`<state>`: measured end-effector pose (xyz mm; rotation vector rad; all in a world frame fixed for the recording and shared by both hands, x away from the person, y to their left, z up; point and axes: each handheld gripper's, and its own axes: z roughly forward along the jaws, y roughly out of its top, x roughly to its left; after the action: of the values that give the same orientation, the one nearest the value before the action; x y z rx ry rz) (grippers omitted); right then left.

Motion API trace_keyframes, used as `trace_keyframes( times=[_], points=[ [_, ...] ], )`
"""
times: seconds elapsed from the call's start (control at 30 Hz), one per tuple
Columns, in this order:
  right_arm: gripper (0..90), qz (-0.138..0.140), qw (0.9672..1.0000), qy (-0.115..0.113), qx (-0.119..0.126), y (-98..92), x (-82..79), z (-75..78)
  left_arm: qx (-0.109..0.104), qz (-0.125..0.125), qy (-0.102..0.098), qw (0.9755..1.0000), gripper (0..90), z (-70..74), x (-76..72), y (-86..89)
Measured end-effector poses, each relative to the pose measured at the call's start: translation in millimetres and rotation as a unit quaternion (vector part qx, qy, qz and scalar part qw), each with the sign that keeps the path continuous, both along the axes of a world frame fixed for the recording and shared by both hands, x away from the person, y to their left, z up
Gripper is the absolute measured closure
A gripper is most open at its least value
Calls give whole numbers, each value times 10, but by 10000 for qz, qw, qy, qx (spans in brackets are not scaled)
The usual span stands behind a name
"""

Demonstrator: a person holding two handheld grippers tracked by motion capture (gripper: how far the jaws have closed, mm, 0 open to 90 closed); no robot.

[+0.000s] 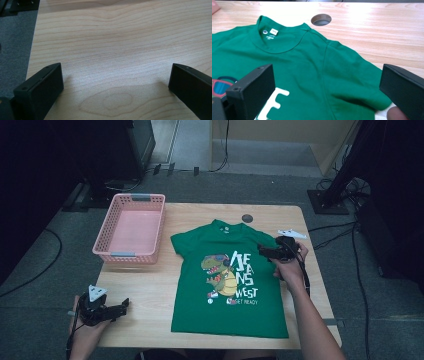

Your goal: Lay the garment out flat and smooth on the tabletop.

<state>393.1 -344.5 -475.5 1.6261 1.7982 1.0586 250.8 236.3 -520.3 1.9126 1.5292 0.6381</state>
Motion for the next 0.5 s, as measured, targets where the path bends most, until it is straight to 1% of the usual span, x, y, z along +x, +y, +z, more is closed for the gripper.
trace_keyframes(
  times=[0.17,0.23,0.3,0.5],
  points=[
    [0,0,10000,-41,-8,-65,-118,33,0,29,-4,10000,0,-1,1,0],
    [0,-6,10000,-1,-30,-98,-158,26,0,25,-3,10000,0,0,1,0],
    [0,8,10000,42,-66,-123,-197,15,-1,24,-3,10000,0,0,1,0],
    [0,71,9997,16,-214,-163,-324,-4,0,34,-2,10000,0,0,1,-4]
  ],
)
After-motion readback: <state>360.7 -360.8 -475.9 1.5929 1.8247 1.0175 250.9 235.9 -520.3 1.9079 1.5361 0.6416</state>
